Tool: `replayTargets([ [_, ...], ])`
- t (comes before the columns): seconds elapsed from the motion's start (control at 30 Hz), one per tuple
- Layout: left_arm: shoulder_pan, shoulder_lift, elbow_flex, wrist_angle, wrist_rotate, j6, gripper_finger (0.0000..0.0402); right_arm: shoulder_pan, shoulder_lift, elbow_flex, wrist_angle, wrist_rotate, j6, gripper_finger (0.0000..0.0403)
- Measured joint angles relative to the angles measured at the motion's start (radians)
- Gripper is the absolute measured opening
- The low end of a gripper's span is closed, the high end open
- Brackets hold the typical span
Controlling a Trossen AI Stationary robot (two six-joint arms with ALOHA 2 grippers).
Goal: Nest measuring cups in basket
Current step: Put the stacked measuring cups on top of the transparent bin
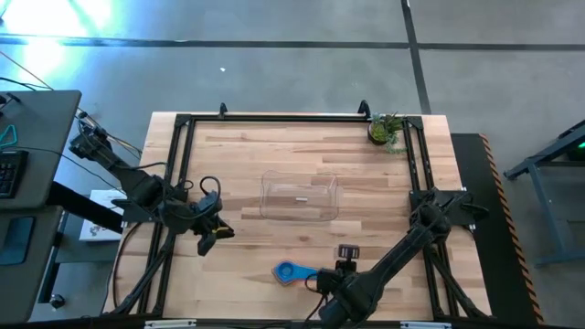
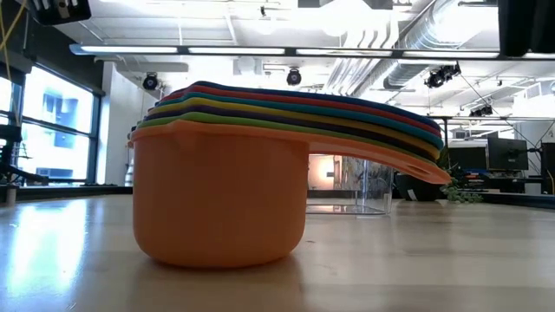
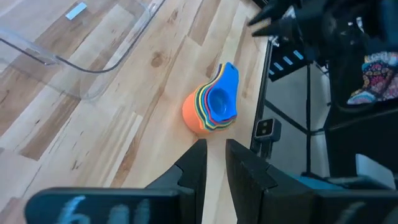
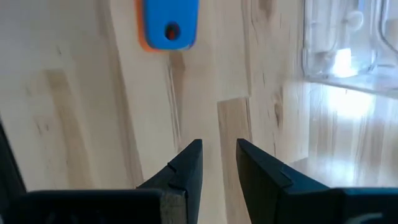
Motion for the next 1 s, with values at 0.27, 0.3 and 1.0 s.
replayTargets([
  [0.27,0.034,-0.143,0.0,-0.168,-0.04,0.025,0.0051,-0.051,-0.242,-0.362,0.28,-0.018,0.01,0.0088],
  [0.3,0.04,-0.168,0.0,-0.181,-0.048,0.036,0.0051,-0.061,-0.28,-0.416,0.32,-0.02,0.021,0.0086],
  [1.0,0.101,-0.493,-0.059,-0.144,-0.096,0.493,0.0051,-0.217,-0.674,-0.875,0.604,-0.04,0.05,0.0075],
])
